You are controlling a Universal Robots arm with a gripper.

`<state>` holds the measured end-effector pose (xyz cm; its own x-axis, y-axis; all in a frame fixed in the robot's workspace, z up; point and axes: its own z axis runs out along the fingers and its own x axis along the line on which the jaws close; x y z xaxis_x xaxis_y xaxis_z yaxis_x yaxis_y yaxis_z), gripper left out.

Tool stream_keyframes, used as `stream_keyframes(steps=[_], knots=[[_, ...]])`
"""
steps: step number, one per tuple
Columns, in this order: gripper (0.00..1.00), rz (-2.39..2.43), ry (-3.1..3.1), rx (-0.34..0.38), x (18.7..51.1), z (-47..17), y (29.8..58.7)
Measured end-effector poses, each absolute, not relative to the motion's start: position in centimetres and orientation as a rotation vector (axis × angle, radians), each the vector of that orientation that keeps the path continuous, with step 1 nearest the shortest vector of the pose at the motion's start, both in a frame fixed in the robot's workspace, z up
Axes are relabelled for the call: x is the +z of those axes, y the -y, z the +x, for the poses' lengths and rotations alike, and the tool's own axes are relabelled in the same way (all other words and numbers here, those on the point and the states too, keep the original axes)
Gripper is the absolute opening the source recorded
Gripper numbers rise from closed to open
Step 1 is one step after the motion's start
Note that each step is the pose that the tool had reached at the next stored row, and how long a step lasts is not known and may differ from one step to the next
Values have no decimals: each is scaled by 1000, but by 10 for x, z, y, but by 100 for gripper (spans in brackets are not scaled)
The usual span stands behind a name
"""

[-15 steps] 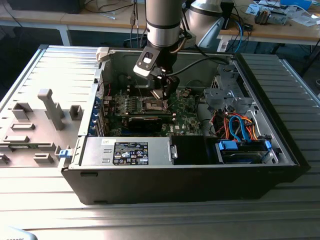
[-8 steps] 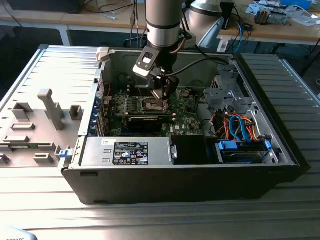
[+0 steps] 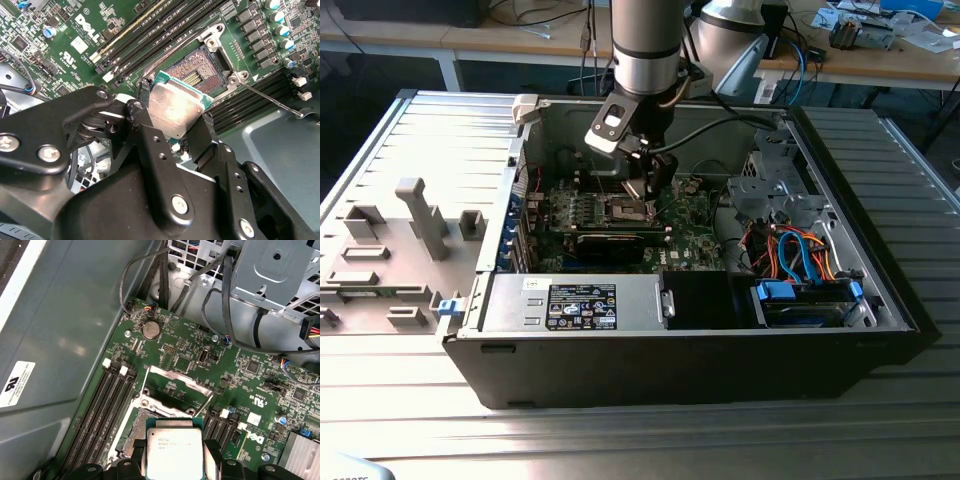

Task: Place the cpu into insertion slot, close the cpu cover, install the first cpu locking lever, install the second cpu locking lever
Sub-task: 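Place the cpu into insertion slot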

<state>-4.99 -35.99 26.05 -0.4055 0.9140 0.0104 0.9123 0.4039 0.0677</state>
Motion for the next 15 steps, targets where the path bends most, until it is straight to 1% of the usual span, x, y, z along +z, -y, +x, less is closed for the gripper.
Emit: stream_keyframes(steps=[15], knots=[[54,1730,-2586,97,260,-50,360]])
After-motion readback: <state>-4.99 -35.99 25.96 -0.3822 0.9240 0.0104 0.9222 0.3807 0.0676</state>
